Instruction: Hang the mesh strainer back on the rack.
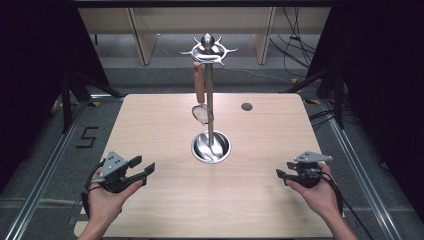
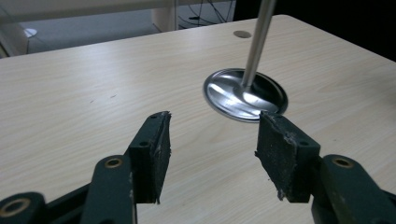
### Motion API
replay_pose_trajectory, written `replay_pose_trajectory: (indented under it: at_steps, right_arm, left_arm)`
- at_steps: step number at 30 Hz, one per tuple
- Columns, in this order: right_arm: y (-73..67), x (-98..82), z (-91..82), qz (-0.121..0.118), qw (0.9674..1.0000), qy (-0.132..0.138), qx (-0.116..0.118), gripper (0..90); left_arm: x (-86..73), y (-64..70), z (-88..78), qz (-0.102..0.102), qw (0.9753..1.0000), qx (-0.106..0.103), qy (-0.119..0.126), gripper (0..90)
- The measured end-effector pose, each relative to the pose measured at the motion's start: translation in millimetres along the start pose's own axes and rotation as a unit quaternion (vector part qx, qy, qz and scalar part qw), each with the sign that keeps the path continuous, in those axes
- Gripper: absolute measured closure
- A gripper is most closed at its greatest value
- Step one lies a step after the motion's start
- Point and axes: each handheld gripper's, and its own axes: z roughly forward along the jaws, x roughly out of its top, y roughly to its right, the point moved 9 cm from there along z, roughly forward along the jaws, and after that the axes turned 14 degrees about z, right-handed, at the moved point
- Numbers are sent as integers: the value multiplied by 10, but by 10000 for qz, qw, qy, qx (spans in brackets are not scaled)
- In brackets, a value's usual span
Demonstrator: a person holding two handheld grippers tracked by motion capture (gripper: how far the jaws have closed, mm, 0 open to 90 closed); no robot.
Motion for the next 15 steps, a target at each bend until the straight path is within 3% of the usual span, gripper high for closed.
replay_pose_trajectory:
  at_steps: [1, 4, 5, 6, 7, 12, 15]
  right_arm:
    - [26, 15, 6, -143, 9999, 32, -11, 473]
    - [23, 16, 6, -138, 9999, 32, -9, 473]
    - [9, 9, -2, -58, 10000, -18, -2, 473]
    - [9, 9, -2, -58, 10000, -18, -2, 473]
    - [10, 8, -2, -52, 10000, -19, -4, 473]
    - [23, 12, 5, -118, 9999, 25, -5, 473]
    - [25, 12, 5, -108, 9999, 28, -10, 473]
  left_arm:
    - [-60, -68, -11, -94, 9999, 75, -35, 437]
    - [-120, -130, -16, -158, 9998, 139, -74, 433]
    - [-181, -209, -23, -209, 9992, 302, -173, 430]
    - [-181, -209, -23, -209, 9992, 302, -173, 428]
    - [-228, -287, -20, -300, 9984, 435, -212, 425]
    - [-317, -430, -12, -432, 9966, 615, -347, 415]
    - [-361, -596, 15, -580, 9947, 764, -369, 414]
